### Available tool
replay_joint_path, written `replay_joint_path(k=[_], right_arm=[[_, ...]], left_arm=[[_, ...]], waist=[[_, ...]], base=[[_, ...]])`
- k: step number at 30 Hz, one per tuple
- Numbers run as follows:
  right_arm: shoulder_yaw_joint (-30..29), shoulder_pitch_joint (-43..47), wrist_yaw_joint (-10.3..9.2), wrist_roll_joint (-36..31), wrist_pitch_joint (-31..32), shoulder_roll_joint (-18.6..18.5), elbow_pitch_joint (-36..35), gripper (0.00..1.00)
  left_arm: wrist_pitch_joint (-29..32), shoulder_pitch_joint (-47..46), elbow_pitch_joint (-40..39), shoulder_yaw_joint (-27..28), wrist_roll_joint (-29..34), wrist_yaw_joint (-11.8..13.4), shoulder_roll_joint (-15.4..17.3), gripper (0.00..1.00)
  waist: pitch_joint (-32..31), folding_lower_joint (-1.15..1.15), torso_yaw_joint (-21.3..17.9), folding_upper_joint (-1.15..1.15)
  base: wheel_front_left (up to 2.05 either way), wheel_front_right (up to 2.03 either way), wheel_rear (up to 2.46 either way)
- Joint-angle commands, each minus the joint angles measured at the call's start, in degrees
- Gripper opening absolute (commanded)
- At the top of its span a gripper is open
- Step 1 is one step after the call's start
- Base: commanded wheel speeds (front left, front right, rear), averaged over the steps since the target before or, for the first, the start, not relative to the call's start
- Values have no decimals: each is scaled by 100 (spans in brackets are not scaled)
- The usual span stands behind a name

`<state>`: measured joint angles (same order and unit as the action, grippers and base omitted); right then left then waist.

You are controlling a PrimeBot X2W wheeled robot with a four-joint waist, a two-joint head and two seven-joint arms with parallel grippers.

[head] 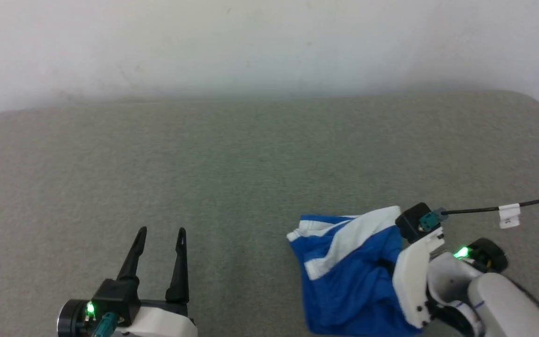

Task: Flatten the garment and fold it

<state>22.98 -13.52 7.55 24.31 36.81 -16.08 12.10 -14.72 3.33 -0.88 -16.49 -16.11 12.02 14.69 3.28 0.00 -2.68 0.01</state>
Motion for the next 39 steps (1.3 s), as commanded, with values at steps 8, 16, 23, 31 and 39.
replay_joint_path(k=[8,16,23,31,39], right_arm=[[455,-644,-6,-435,52,-1202,-67,0],[368,-1268,-6,-758,-317,-1988,749,0],[-252,-1633,-6,-954,-872,-2184,1891,0],[-1195,-1821,-6,-1492,-2584,-1769,2838,100],[-2518,-1468,-6,-2419,-4422,-1242,3220,100]], left_arm=[[-28,-275,-152,21,161,-110,-1,100],[12,-954,-186,-202,365,-313,49,100],[28,-1343,-27,-333,433,-446,62,100],[2,-1417,56,-342,403,-431,-4,100],[-21,-1196,182,-286,287,-406,-109,100]], waist=[[715,0,-987,-1],[1405,0,-1365,-1],[1613,0,-1380,-1],[1657,0,-1258,-1],[1221,0,-1174,-1]], base=[[0,0,0],[0,0,0],[0,0,0],[0,0,0],[0,0,0]])
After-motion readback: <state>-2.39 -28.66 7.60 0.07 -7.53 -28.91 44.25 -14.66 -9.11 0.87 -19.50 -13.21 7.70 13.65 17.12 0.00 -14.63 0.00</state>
